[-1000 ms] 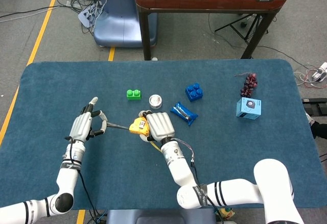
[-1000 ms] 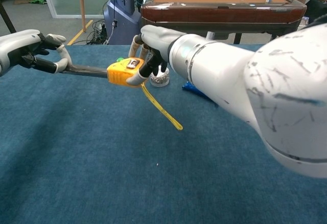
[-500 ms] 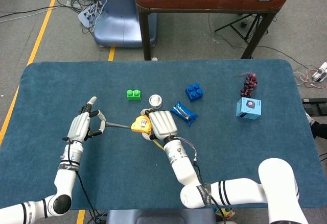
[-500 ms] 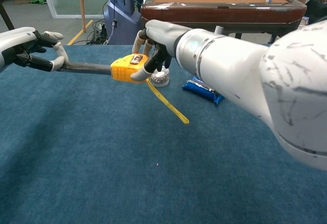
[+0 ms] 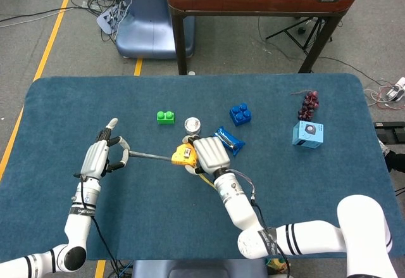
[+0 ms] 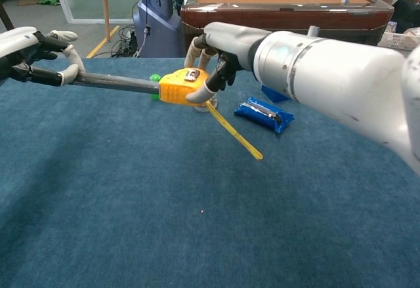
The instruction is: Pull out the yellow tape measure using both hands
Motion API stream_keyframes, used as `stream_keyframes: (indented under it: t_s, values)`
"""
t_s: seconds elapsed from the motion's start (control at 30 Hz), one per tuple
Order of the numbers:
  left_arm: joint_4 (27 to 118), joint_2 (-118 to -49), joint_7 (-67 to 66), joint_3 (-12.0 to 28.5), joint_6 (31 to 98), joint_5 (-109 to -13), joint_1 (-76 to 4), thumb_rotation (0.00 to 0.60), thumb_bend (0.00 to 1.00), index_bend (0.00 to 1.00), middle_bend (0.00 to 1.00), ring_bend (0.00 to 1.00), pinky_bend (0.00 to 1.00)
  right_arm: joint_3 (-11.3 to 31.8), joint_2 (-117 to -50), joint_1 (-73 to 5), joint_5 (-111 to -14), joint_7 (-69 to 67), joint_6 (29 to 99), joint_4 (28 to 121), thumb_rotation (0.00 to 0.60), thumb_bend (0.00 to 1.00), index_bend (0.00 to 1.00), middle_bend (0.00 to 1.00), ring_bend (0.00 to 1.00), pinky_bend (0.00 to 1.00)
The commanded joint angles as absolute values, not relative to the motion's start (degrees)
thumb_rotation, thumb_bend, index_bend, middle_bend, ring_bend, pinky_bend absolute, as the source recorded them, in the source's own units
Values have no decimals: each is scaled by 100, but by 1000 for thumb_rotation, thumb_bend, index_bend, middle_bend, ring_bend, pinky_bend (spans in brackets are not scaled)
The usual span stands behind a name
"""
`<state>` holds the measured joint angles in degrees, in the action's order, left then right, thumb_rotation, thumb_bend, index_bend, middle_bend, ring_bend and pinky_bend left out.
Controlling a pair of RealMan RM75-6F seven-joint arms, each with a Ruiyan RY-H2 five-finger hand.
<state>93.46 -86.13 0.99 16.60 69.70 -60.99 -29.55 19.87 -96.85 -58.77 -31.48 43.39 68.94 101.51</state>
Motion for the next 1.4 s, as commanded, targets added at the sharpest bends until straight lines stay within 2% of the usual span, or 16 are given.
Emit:
stream_keyframes:
  t_s: [0.03, 0.7, 1.4]
  values:
    - [9243, -8639, 301, 1585, 7018, -6265, -2863, 600, 502, 607, 1, 0, 0, 1910, -9492, -5786, -3155, 4255, 6793, 10314, 600, 643, 600, 594, 524, 390]
    - [8290, -9029, 1525, 1441, 7440, -7189, -2575, 600, 502, 600, 1, 0, 0, 1367, -8461, -5342, -3383, 3755, 6434, 10896, 600, 643, 610, 601, 531, 390]
    - [7623, -9275, 2233, 1468, 7392, -7482, -2579, 600, 502, 596, 1, 0, 0, 865, -7470, -4744, -3969, 2967, 6210, 11344, 600, 643, 615, 606, 536, 390]
